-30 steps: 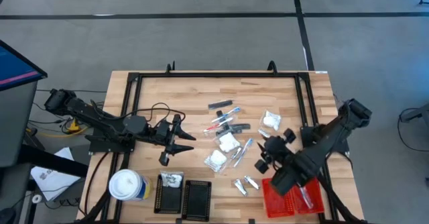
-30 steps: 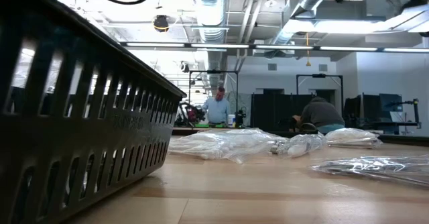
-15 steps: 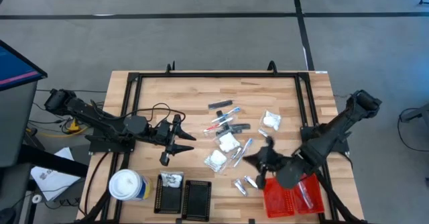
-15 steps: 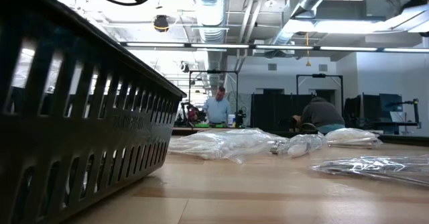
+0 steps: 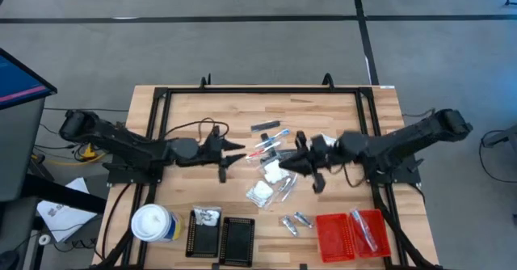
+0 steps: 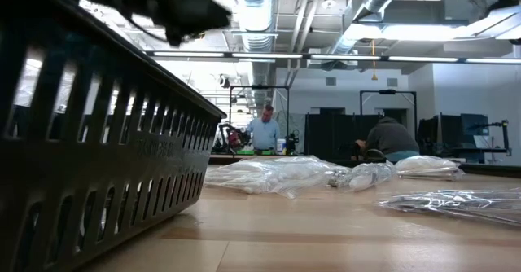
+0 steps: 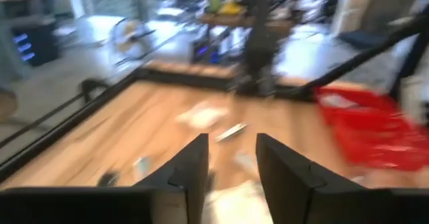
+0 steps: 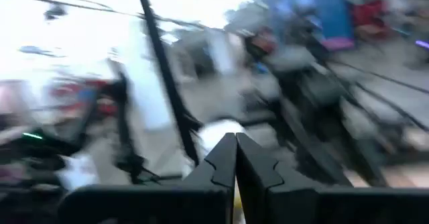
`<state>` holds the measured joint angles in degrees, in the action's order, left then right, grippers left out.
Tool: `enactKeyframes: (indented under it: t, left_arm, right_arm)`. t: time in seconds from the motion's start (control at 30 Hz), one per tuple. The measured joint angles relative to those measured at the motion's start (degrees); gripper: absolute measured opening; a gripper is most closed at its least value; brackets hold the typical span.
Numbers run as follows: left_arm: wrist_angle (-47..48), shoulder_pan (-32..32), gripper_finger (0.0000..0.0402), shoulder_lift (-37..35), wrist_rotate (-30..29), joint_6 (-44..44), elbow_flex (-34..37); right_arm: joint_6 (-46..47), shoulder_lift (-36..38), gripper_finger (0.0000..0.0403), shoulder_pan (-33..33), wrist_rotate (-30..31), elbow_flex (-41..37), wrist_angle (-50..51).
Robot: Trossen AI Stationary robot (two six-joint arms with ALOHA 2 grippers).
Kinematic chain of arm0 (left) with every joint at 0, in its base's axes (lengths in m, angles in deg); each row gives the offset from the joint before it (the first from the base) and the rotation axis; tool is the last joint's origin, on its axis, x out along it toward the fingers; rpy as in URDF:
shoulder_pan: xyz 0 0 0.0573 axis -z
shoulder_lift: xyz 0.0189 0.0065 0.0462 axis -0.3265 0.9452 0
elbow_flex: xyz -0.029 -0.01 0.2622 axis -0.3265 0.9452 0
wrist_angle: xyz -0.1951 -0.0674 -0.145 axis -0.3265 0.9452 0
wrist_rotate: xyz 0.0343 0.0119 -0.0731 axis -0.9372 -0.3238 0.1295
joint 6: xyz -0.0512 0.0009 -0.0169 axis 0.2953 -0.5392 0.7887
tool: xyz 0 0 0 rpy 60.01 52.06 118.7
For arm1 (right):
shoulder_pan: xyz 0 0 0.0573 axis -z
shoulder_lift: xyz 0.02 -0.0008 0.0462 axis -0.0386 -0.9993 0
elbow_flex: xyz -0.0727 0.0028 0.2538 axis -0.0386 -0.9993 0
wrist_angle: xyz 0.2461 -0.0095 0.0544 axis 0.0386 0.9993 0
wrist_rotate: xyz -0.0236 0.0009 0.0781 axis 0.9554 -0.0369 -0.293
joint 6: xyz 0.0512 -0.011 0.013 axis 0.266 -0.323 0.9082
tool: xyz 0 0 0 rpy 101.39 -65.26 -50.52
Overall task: Pick & Place Travel size toiletries
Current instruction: Put the black hair comb into the left red bin
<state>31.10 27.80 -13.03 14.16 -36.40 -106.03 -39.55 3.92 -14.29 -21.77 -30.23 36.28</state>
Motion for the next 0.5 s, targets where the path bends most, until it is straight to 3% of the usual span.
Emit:
enactKeyframes:
  t: [0.07,0.13,0.3,0.5]
  left_arm:
    - [-0.1,-3.0,0.0100,3.3,-1.5,2.1,-0.3]
    - [1.5,-7.9,0.0084,6.8,-0.1,5.1,-1.6]
    - [5.9,-16.4,0.0020,16.5,8.6,8.2,-6.4]
    - [6.4,-14.6,0.0003,26.9,16.2,6.6,-13.8]
  right_arm:
    - [0.6,0.0,0.0004,4.5,-8.4,0.0,-3.8]
    - [0.7,0.0,0.0003,8.1,-12.8,0.0,-5.8]
    - [0.7,0.0,0.0003,11.7,-15.5,0.0,-2.1]
    - [0.6,0.0,0.0002,11.7,-16.1,0.0,3.6]
